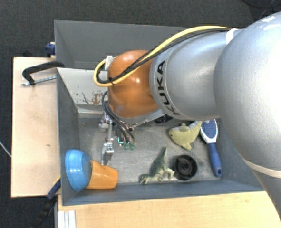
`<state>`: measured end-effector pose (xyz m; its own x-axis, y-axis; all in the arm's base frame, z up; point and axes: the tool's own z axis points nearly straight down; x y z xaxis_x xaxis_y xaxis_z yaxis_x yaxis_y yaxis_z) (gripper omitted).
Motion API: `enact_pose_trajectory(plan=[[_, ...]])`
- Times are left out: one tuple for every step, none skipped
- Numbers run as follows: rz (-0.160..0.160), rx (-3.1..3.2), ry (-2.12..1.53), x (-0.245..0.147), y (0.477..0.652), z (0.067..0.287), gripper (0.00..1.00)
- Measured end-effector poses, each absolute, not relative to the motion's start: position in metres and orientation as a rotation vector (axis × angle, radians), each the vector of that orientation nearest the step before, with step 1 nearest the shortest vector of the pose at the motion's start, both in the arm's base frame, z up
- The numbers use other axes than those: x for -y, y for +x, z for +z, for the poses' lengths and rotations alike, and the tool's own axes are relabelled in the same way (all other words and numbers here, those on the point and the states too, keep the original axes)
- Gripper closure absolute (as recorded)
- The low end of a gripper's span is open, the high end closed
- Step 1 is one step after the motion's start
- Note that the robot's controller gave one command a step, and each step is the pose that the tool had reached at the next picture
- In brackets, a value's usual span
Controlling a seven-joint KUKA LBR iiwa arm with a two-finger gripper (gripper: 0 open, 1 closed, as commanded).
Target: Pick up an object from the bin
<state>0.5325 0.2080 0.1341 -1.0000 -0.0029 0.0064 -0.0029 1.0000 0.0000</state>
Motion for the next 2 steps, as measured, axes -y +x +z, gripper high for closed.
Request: enact_pose_trajectory(plan=[[-0.001,3.154,0.032,-0.14,0.533,0.214,0.0],[0.004,3.129,0.214,-0.054,0.53,0.134,0.0]])
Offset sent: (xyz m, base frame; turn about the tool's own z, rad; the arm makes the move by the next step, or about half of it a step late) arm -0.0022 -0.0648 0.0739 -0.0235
